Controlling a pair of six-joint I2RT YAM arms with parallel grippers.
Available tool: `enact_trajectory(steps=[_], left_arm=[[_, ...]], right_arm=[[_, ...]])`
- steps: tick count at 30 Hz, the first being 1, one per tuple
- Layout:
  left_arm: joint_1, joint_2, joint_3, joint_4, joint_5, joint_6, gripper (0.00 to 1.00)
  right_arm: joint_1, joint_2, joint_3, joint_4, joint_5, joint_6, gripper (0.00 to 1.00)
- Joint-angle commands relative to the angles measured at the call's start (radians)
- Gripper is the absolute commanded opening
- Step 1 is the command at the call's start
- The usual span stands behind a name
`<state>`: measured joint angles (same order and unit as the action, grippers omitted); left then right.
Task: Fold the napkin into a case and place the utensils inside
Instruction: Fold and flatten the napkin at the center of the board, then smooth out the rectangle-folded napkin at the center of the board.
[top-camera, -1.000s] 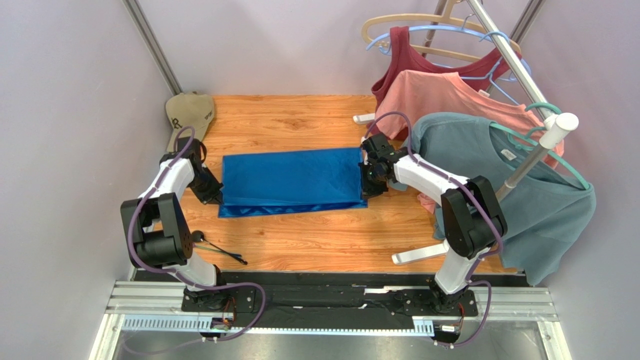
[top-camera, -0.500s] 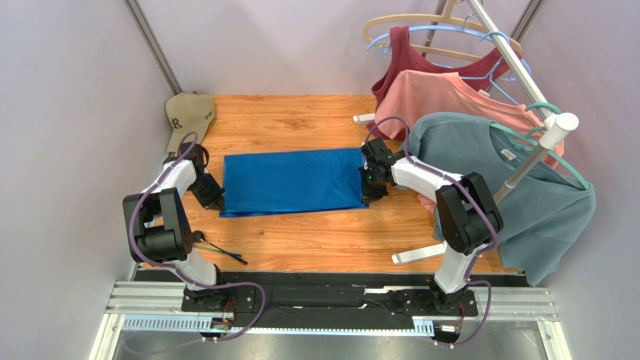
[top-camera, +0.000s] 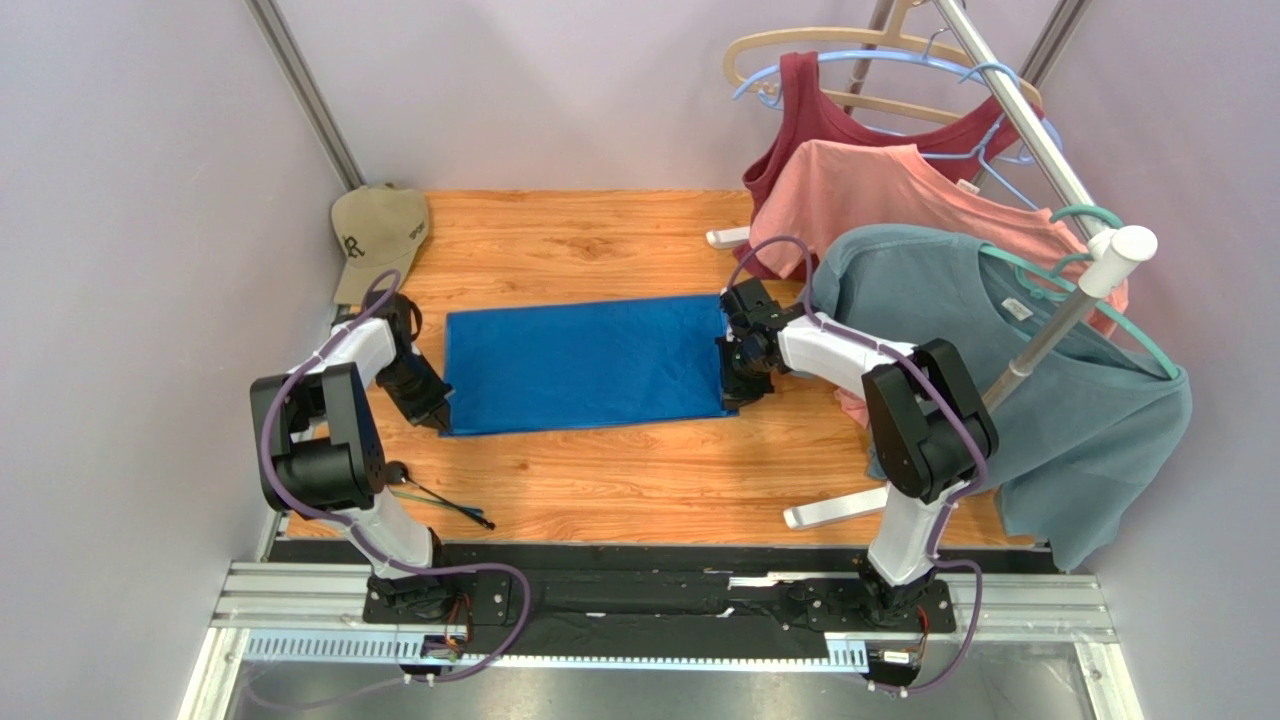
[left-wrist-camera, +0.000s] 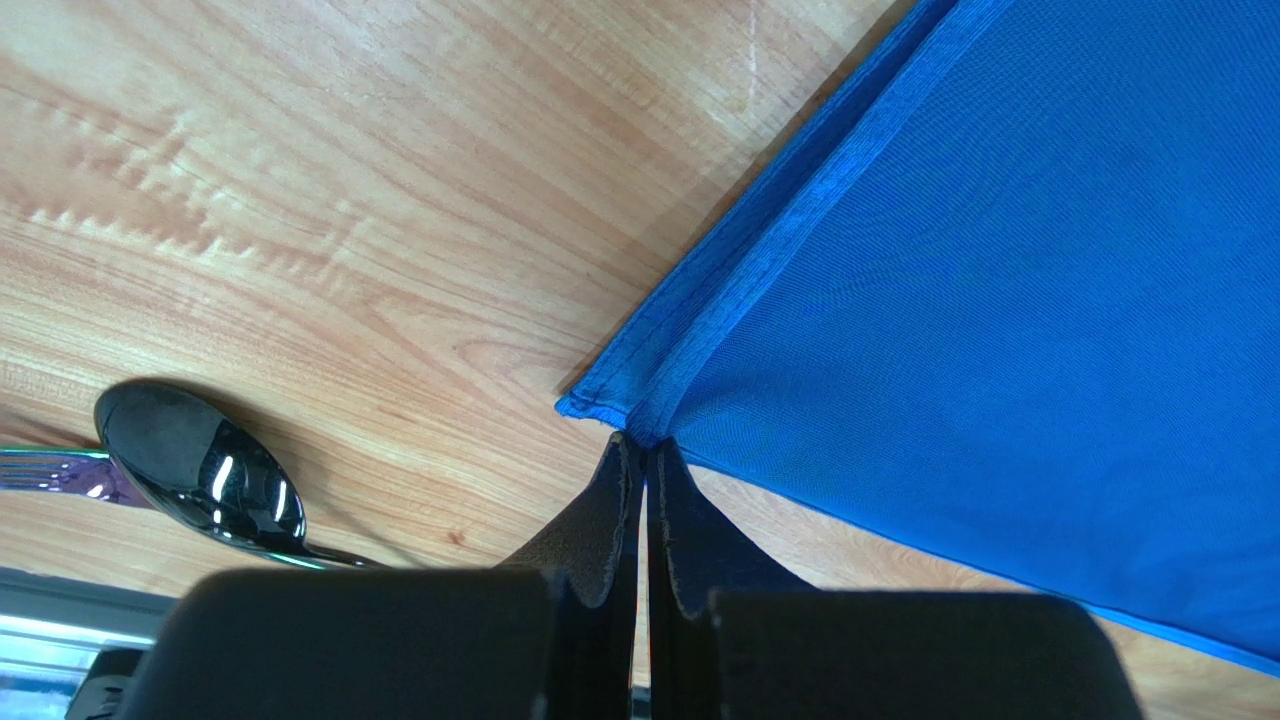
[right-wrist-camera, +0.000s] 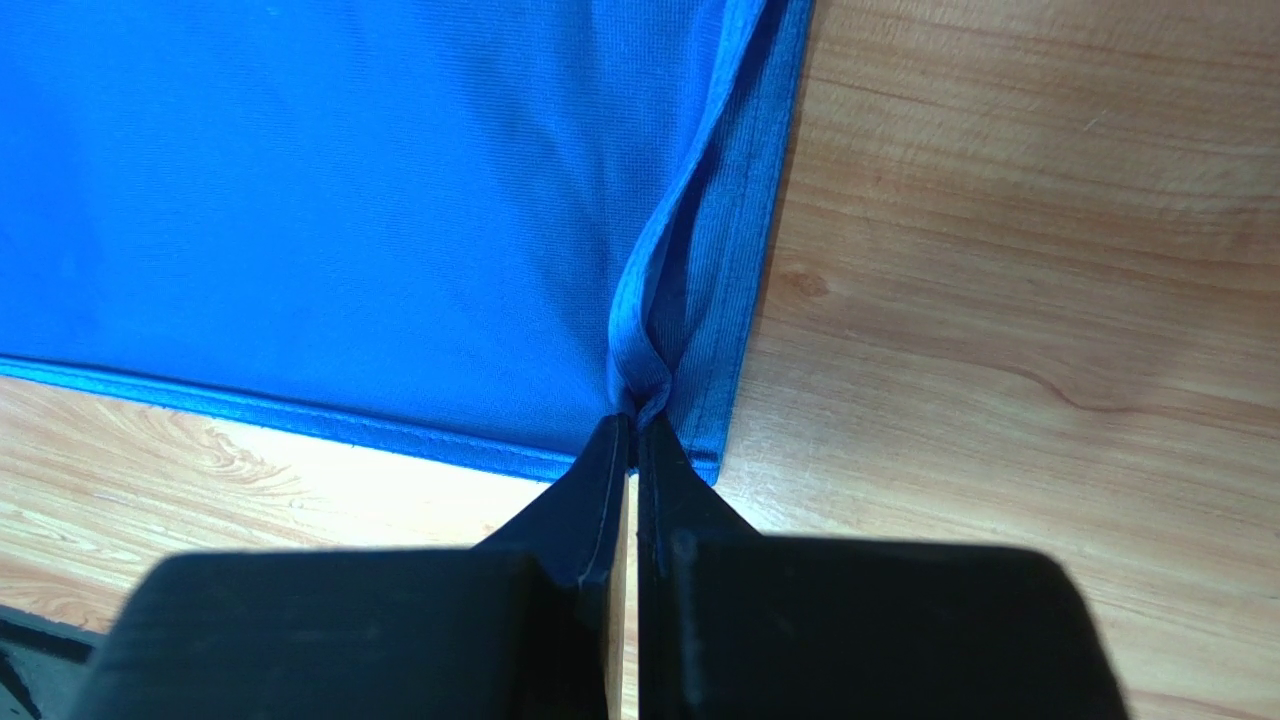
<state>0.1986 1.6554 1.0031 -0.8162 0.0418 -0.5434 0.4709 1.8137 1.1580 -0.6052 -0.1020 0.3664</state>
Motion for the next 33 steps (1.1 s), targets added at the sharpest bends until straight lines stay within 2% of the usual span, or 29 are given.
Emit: enact_trajectory(steps=[1,11,14,15,16,17,21,22,23,26,29,30,31,33], left_arm=[[-0.001,0.001,0.003,-0.014,-0.04,0.01,0.0],[0.001,0.017,0.011,-0.006,-0.04,0.01,0.0],[0.001,-0.02,0.02,-0.012,-0.04,0.022,0.0],[0.001,-0.034,0.02,-0.014,-0.083,0.022,0.01],[0.001,-0.049,0.026,-0.02,-0.097,0.02,0.1],[0.002,-0.08,0.029,-0.027,-0.109,0.019,0.15],[0.002,-0.175,0.078,-0.072,-0.158,0.013,0.28],[0.002,-0.198,0.084,-0.075,-0.155,0.019,0.46],[0.002,-0.227,0.092,-0.083,-0.151,0.02,0.47],[0.002,-0.27,0.118,-0.129,-0.141,0.026,0.48],[0.002,-0.315,0.098,-0.095,-0.059,0.034,0.47],[0.001,-0.316,0.077,-0.043,0.043,0.037,0.44],[-0.001,-0.312,0.065,-0.014,0.105,0.037,0.35],[-0.019,-0.261,0.043,0.031,0.205,0.013,0.28]], right_arm=[[0.005,0.009,-0.017,0.041,0.028,0.006,0.0],[0.002,0.01,-0.024,0.056,0.048,0.002,0.0],[0.002,0.007,-0.023,0.053,0.044,0.002,0.01],[0.002,0.006,-0.023,0.053,0.041,0.0,0.05],[0.0,-0.002,-0.021,0.051,0.03,0.0,0.07],[0.002,-0.005,-0.021,0.051,0.025,0.002,0.14],[0.002,-0.045,-0.015,0.033,0.008,-0.001,0.33],[0.002,-0.065,0.0,0.021,0.015,-0.006,0.39],[0.0,-0.079,0.008,0.01,0.025,-0.009,0.47],[0.002,-0.134,0.041,-0.031,0.07,-0.033,0.61],[0.002,-0.191,0.063,-0.068,0.079,-0.047,0.68],[0.002,-0.2,0.068,-0.077,0.078,-0.049,0.68],[0.002,-0.208,0.069,-0.077,0.064,-0.052,0.68],[0.002,-0.208,0.063,-0.056,0.053,-0.05,0.68]])
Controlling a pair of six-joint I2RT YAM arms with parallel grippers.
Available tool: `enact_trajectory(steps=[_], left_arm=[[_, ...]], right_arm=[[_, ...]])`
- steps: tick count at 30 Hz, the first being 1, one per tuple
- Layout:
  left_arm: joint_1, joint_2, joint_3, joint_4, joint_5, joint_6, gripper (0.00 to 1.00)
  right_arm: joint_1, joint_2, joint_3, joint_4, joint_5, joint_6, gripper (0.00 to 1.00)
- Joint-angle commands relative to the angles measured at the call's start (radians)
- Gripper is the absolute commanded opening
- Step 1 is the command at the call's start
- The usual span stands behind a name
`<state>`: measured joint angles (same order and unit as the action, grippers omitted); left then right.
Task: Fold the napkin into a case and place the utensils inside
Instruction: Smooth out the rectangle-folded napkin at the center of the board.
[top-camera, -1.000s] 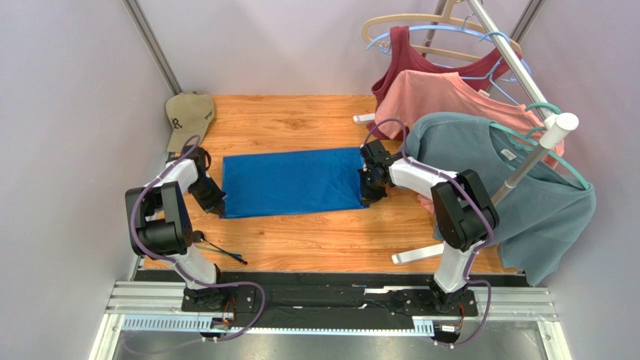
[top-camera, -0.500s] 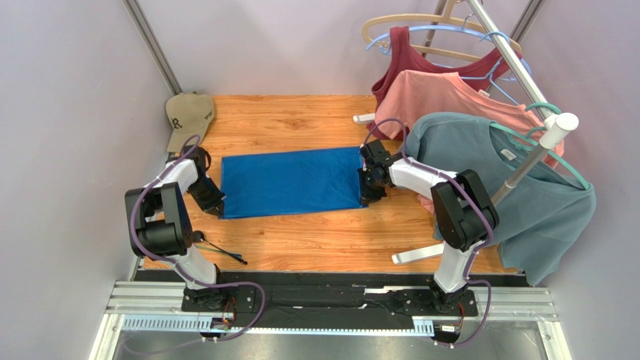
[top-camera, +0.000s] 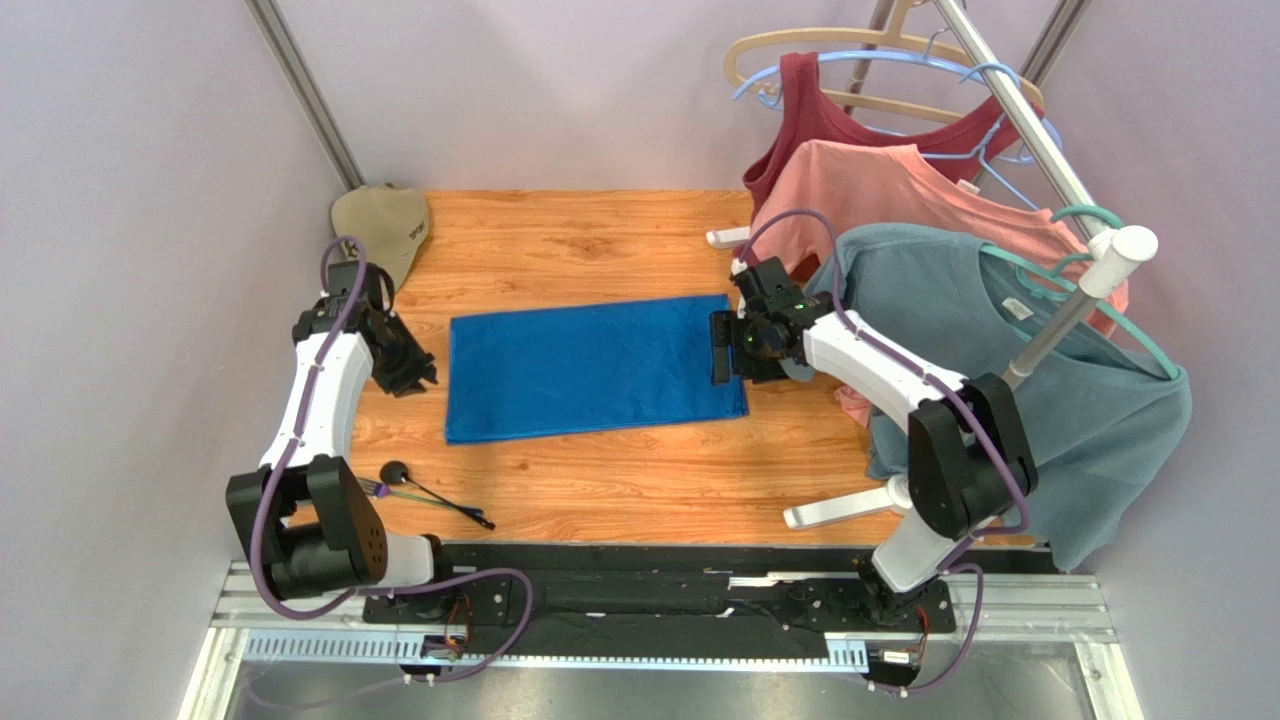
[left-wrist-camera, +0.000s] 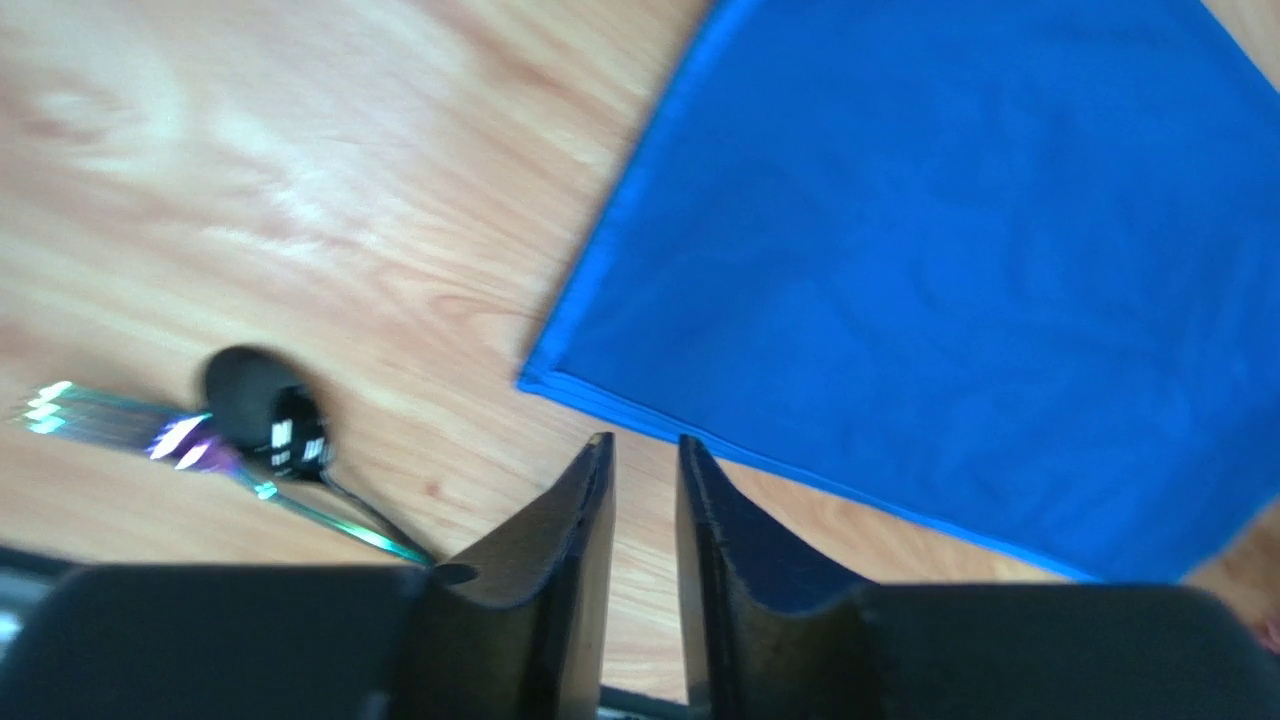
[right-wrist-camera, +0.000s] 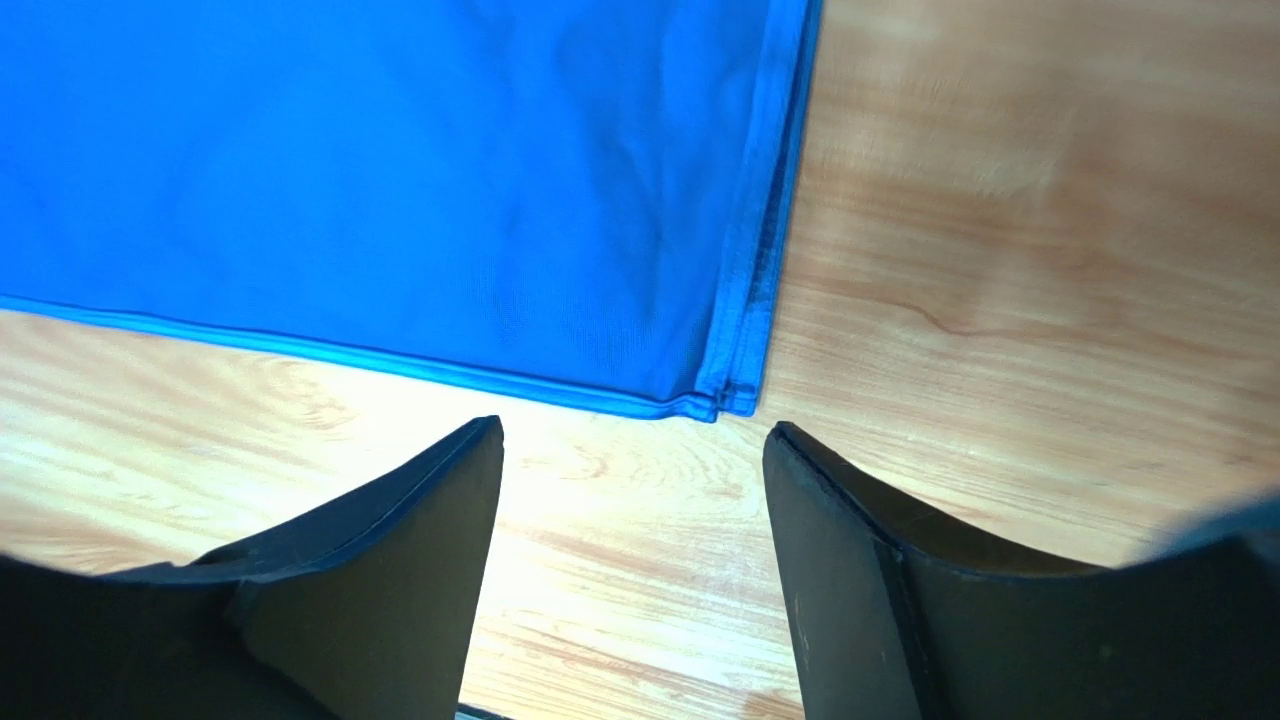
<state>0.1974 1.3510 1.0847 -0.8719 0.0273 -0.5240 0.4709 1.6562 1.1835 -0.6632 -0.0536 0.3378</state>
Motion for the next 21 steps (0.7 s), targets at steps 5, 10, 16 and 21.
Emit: enact_trajectory(steps=[5,10,16,21], left_arm=[[-0.039,0.186,-0.052,0.105,0.209,0.01,0.16],[-0.041,0.178,-0.098,0.145,0.204,0.01,0.17],[-0.059,0.151,-0.12,0.152,0.201,0.028,0.17],[-0.061,0.154,-0.126,0.151,0.191,0.032,0.17]], right_arm=[[0.002,0.01,0.025,0.046,-0.094,-0.008,0.37],[0.002,0.033,-0.007,0.033,-0.022,-0.008,0.32],[-0.002,0.048,-0.056,0.042,-0.006,0.01,0.3],[-0.003,0.076,-0.068,0.057,-0.008,0.01,0.3]])
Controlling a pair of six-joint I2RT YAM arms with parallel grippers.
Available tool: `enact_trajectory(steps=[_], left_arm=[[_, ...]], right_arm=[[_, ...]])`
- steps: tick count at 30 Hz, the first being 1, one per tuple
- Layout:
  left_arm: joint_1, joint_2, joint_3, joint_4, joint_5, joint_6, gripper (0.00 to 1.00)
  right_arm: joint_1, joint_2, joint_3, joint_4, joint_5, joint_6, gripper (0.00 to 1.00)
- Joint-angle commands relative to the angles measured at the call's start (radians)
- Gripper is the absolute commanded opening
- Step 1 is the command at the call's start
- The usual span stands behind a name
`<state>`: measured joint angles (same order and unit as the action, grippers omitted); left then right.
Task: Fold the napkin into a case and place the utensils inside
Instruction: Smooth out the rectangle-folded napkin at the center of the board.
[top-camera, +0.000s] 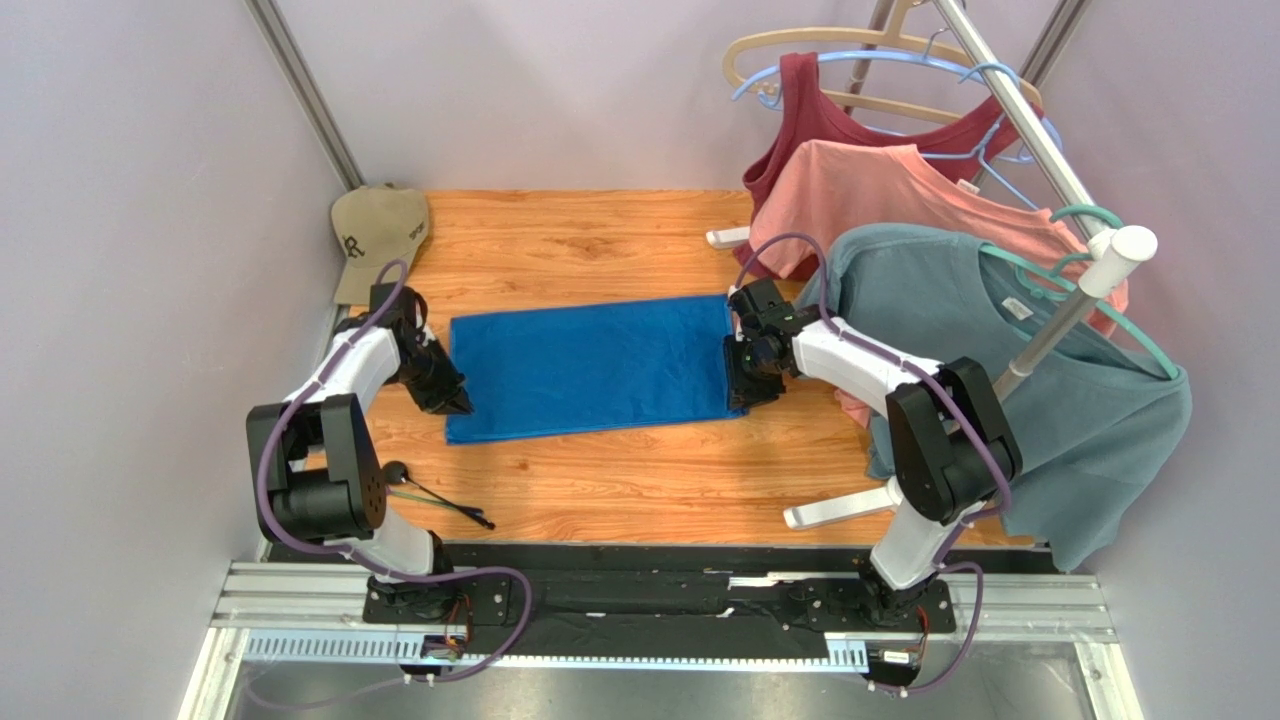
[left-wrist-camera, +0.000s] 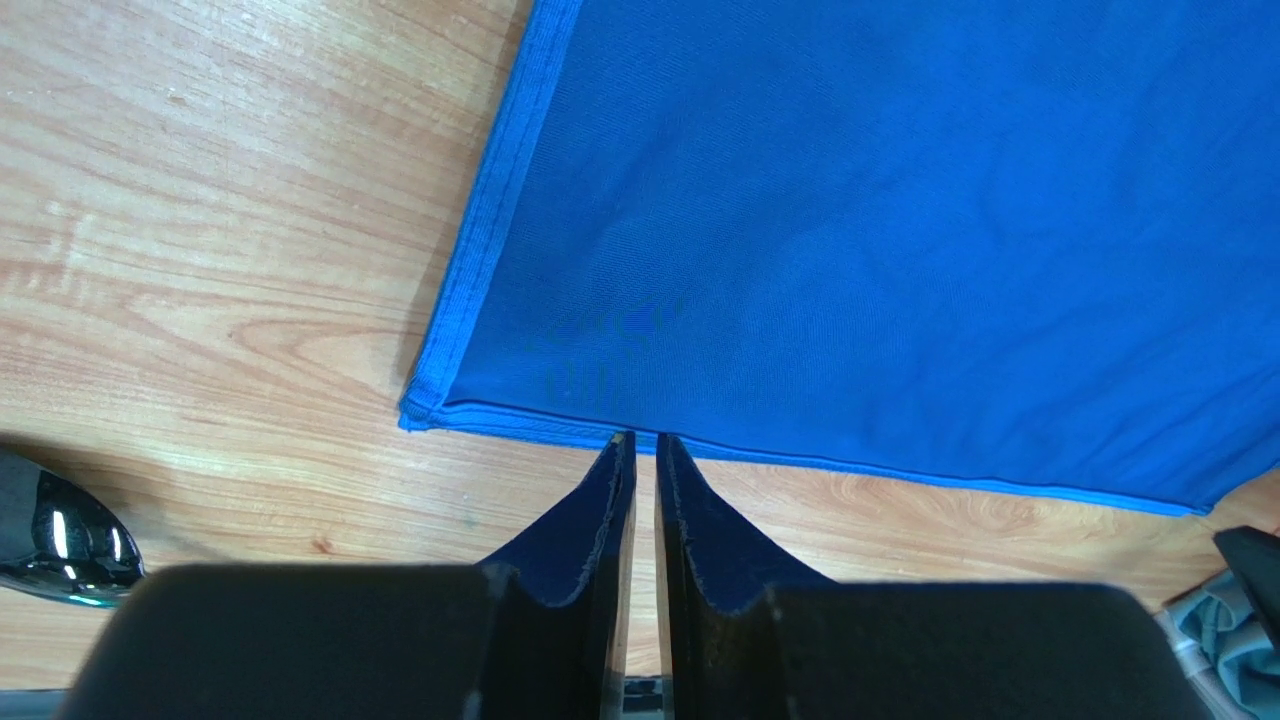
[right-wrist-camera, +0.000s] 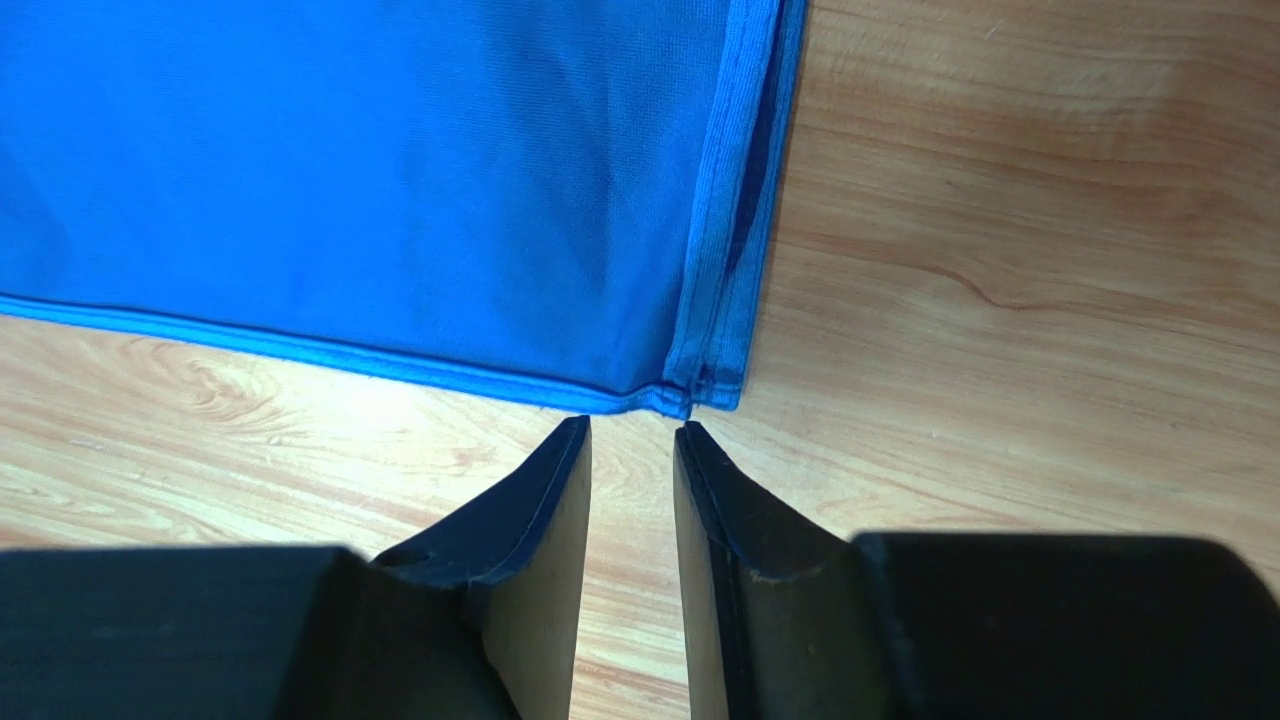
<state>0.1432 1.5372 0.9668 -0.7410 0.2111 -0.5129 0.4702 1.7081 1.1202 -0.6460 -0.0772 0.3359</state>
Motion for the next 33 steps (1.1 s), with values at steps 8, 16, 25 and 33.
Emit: enact_trajectory(steps=[8,16,25,33], left_arm=[[-0.007,0.009,-0.02,0.031,0.016,0.01,0.15],[-0.005,0.009,-0.03,0.034,-0.007,0.011,0.15],[-0.005,0.003,-0.031,0.035,-0.027,0.013,0.14],[-0.008,-0.003,-0.03,0.032,-0.022,0.016,0.14]], right_arm=[[-0.001,0.057,-0.02,0.065,0.034,0.005,0.3],[-0.001,0.068,0.006,0.066,0.042,0.002,0.17],[-0.007,-0.005,0.023,0.008,0.111,0.002,0.0],[-0.012,0.027,0.033,0.011,0.171,-0.012,0.03]])
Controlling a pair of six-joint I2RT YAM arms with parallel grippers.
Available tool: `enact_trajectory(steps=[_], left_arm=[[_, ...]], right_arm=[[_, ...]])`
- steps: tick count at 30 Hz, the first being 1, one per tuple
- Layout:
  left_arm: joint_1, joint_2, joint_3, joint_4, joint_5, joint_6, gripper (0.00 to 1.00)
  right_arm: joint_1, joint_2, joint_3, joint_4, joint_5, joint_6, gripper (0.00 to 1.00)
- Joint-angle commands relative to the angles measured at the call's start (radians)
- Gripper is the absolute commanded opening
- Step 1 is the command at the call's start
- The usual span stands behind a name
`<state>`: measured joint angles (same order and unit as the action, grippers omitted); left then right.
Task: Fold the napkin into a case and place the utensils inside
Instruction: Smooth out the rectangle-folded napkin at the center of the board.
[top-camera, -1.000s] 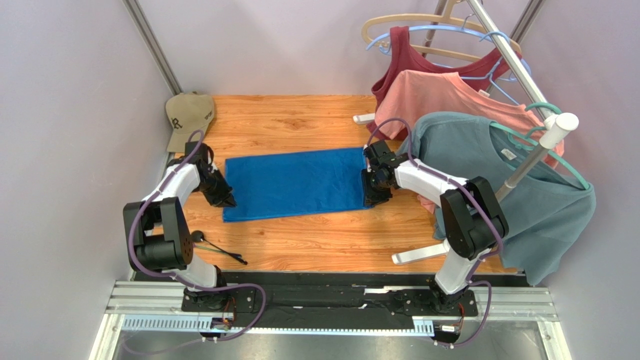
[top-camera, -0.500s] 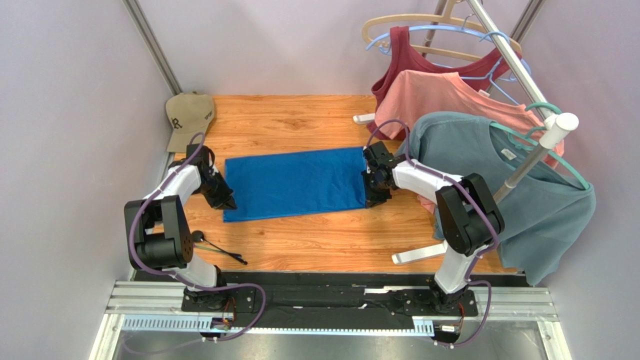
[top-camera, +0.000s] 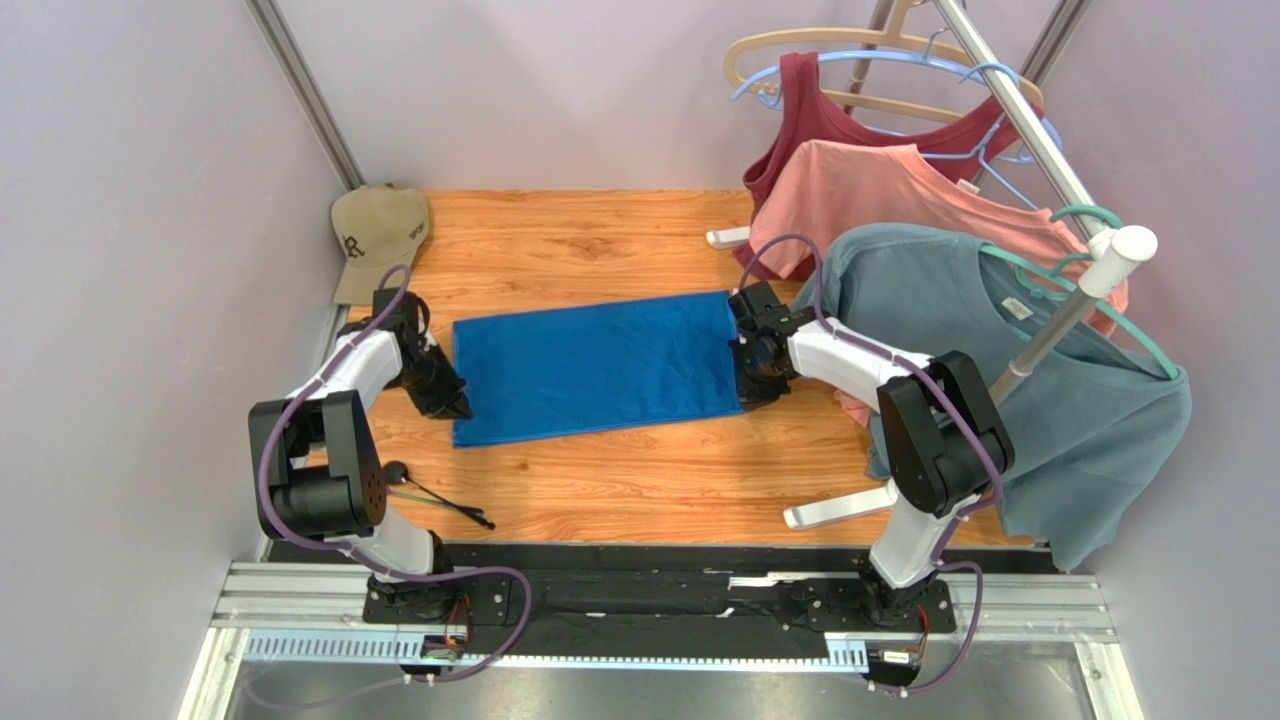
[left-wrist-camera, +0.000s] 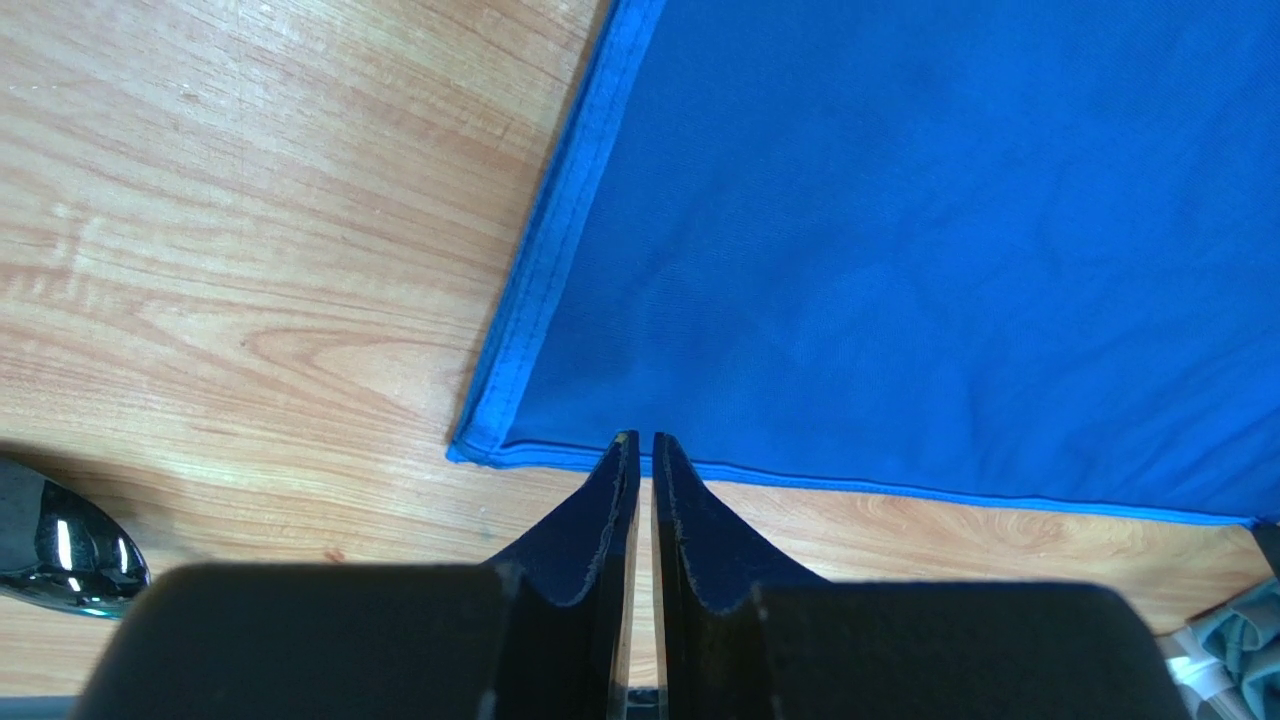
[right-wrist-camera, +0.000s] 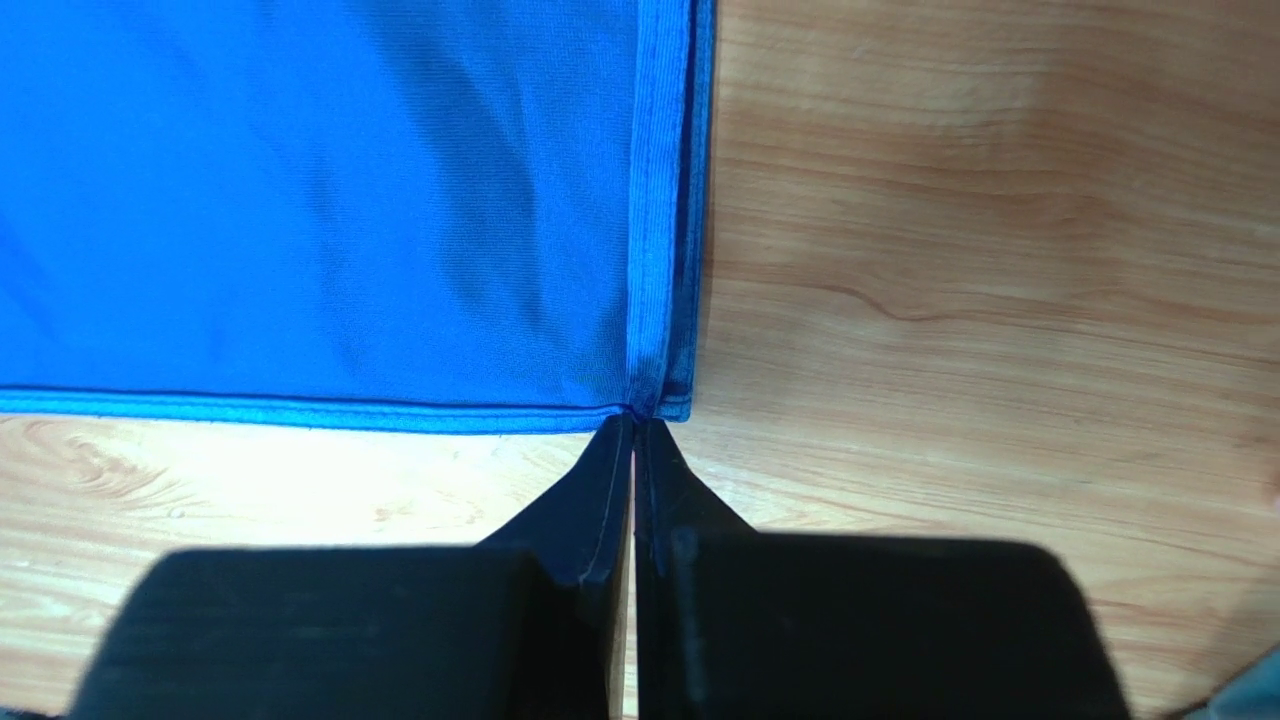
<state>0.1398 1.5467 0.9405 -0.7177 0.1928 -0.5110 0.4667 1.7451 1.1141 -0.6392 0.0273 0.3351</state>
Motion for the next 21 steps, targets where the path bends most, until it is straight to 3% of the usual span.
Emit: enact_trajectory(steps=[1,3,4,5,8,10,13,21], left_arm=[[-0.005,-0.02,-0.002,0.009,0.0,0.012,0.14],[-0.008,-0.03,0.006,0.014,0.025,0.002,0.15],[-0.008,-0.04,0.01,0.044,0.039,-0.006,0.16],[-0.008,-0.045,0.012,0.075,0.104,-0.03,0.19],[-0.008,-0.034,0.0,0.278,0.274,-0.119,0.2],[-0.009,0.015,0.004,0.418,0.309,-0.168,0.22],[-0.008,0.091,0.032,0.527,0.335,-0.286,0.28],[0.044,0.303,0.144,0.619,0.323,-0.36,0.24]], right_arm=[[-0.008,-0.003,0.049,0.0,0.072,-0.014,0.15],[0.006,-0.012,0.076,-0.002,0.085,-0.024,0.27],[0.021,-0.039,0.084,0.019,0.101,-0.031,0.4],[0.038,-0.056,0.09,0.039,0.112,-0.037,0.47],[0.059,-0.036,0.179,0.145,-0.021,-0.024,0.65],[0.062,0.005,0.245,0.273,-0.16,0.01,0.68],[0.062,0.138,0.401,0.335,-0.297,0.065,0.69],[0.059,0.381,0.466,0.559,-0.593,0.222,0.65]])
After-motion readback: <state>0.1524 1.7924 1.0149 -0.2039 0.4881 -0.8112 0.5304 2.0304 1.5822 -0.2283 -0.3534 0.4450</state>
